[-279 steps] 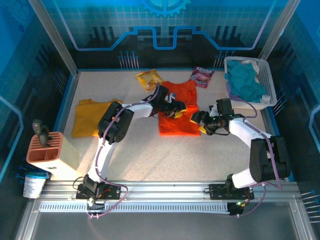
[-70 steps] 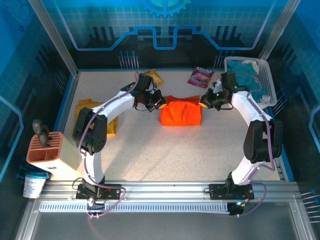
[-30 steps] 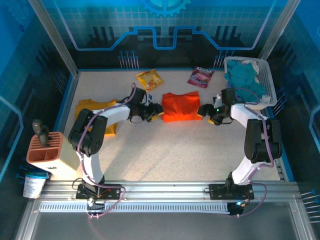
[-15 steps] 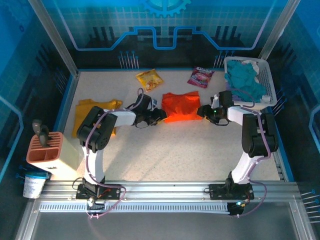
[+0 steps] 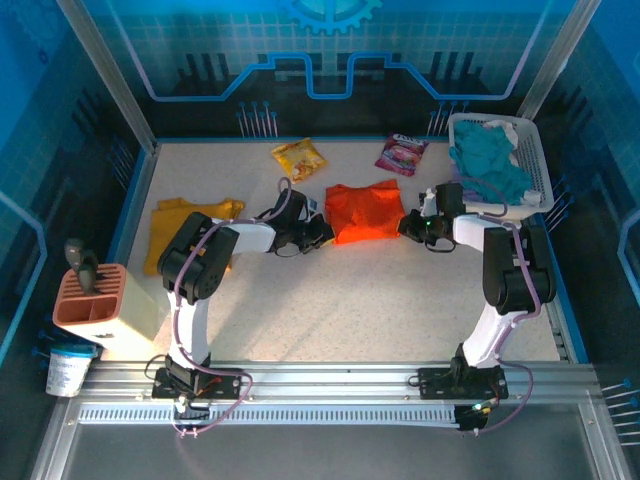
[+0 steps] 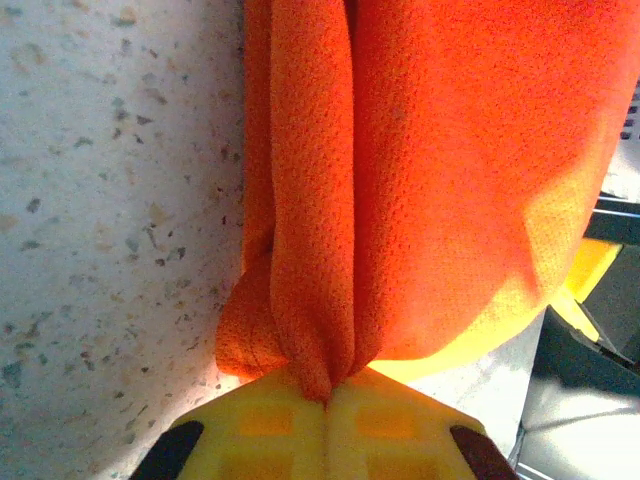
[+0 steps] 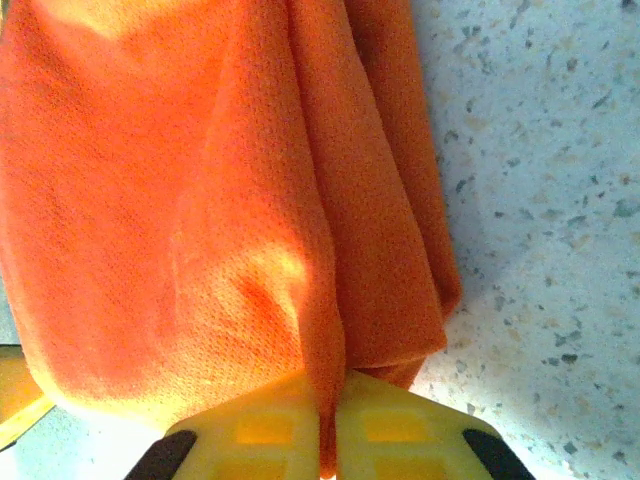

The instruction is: Fold and stack the t-shirts

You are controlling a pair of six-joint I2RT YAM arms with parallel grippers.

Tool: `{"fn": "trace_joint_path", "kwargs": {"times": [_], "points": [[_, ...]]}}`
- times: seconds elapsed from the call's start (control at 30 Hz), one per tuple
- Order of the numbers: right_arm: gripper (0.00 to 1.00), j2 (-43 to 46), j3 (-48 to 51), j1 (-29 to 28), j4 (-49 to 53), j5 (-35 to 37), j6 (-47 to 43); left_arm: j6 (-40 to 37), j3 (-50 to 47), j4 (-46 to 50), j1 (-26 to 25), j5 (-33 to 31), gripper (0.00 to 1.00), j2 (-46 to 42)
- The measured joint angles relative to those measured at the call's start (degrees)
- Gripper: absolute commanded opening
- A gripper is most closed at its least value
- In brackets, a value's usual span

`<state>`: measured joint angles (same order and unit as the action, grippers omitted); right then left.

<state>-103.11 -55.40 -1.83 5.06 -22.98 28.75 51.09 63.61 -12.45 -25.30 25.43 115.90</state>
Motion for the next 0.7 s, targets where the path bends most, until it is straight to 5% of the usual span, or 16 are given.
{"fn": "trace_joint_path", "kwargs": {"times": [0.4,0.7], "points": [[0.00,5.9,3.9,0.0,7.3,-0.2,0.6,2.2,-3.9,1.8,-0.9,-0.2,0.00,-4.5],[0.01,21.3,14.8,0.0,19.6,0.5,0.7,7.6,-16.0,4.1,-10.8,-4.4,0.00,-16.9]]}}
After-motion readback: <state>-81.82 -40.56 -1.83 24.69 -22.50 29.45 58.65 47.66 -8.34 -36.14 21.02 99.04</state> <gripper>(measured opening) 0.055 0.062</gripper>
